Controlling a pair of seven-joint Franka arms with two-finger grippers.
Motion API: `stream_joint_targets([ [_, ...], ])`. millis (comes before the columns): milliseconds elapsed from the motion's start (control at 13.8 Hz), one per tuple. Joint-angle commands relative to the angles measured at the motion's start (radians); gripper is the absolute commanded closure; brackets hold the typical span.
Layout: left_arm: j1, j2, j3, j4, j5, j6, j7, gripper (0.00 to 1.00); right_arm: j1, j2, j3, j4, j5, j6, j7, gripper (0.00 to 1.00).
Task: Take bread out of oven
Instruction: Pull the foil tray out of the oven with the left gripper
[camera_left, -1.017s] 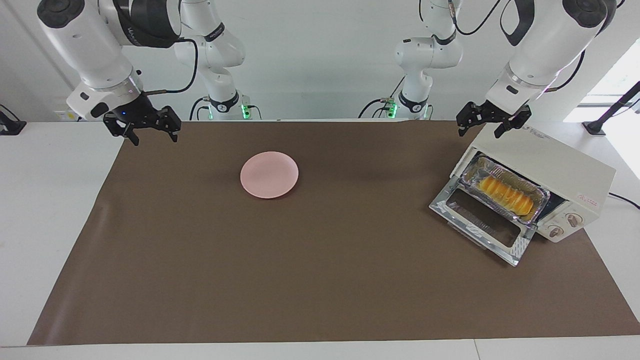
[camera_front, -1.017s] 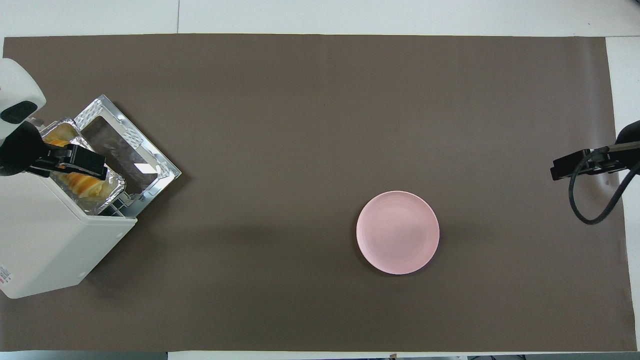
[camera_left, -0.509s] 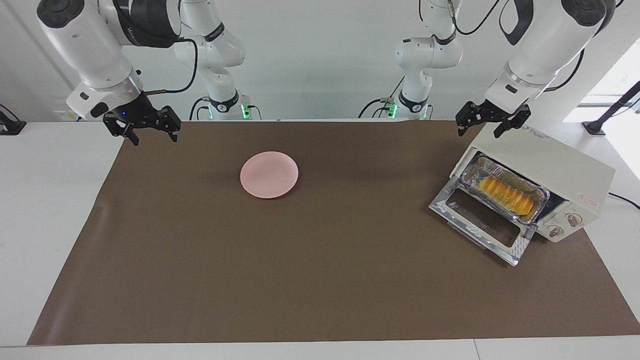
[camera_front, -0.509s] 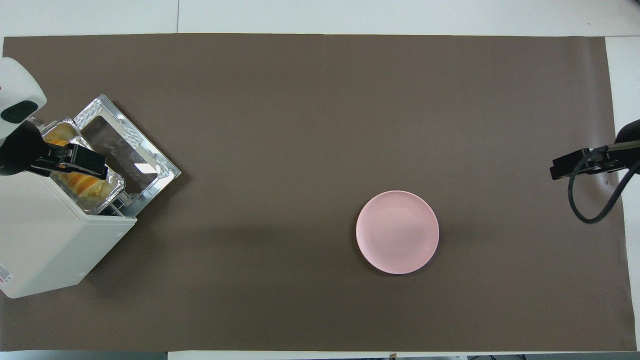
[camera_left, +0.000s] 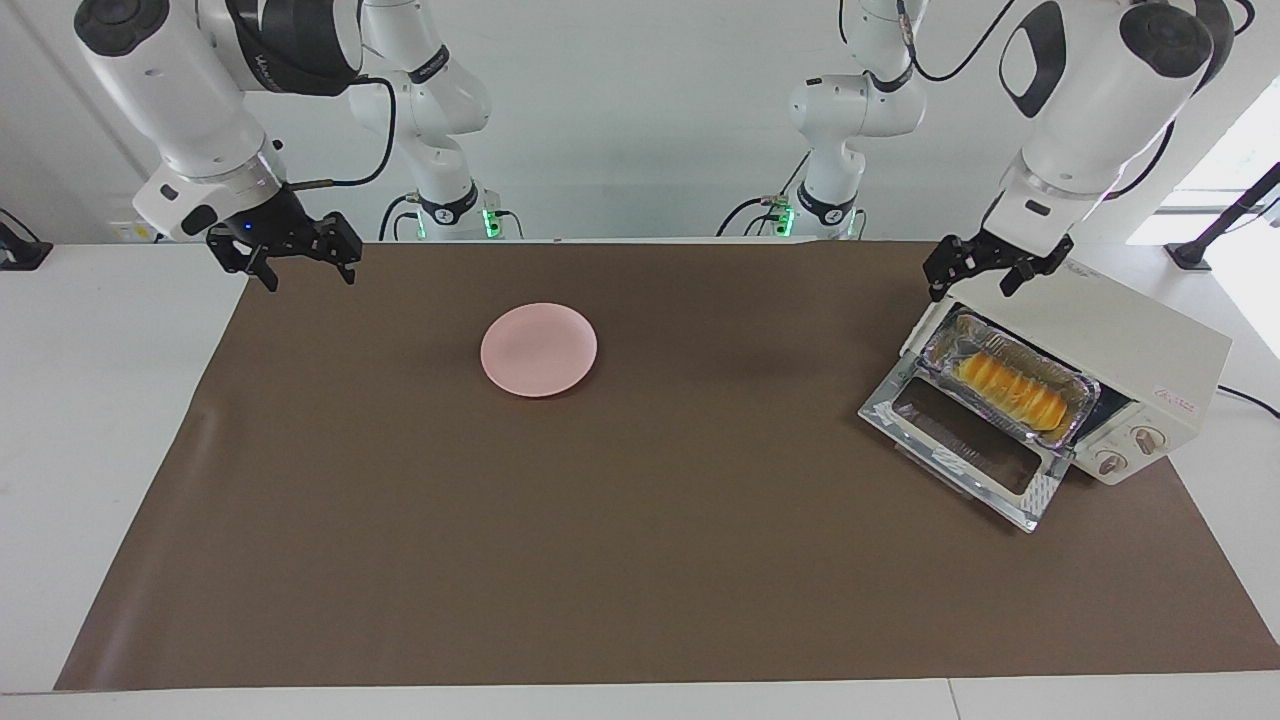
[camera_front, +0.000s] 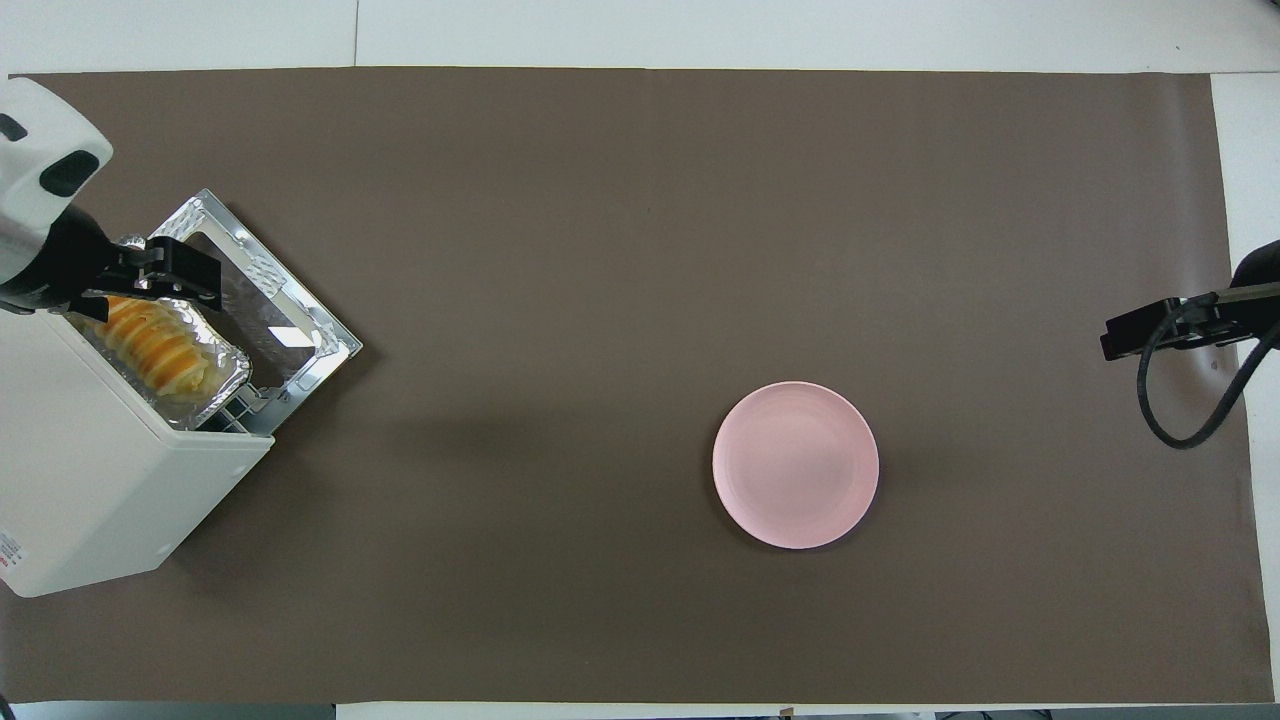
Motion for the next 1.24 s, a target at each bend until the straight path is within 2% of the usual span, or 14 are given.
stream_joint_targets([
  [0, -0.017, 0.157, 0.007, 0.098, 0.080, 0.082, -0.205, 0.00, -0.011, -0.026, 0.011, -0.031, -0.016, 0.011, -0.011, 0.00],
  [145, 0.013, 0.149, 0.016, 0.001, 0.091, 0.198, -0.247, 0.00, -0.011, -0.026, 0.011, -0.031, -0.016, 0.011, -0.010, 0.00],
  [509, 0.044, 0.107, 0.025, -0.230, 0.186, 0.364, -0.382, 0.00, -0.011, -0.026, 0.011, -0.031, -0.016, 0.011, -0.011, 0.00],
  [872, 0.062, 0.093, 0.025, -0.311, 0.186, 0.429, -0.388, 0.00, -0.011, -0.026, 0.011, -0.031, -0.016, 0.011, -0.011, 0.00],
  [1090, 0.076, 0.086, 0.025, -0.347, 0.186, 0.469, -0.388, 0.22, -0.011, -0.026, 0.011, -0.031, -0.016, 0.011, -0.011, 0.00],
  [1162, 0.076, 0.086, 0.025, -0.353, 0.186, 0.475, -0.386, 0.23, -0.011, -0.026, 0.011, -0.031, -0.016, 0.011, -0.011, 0.00],
])
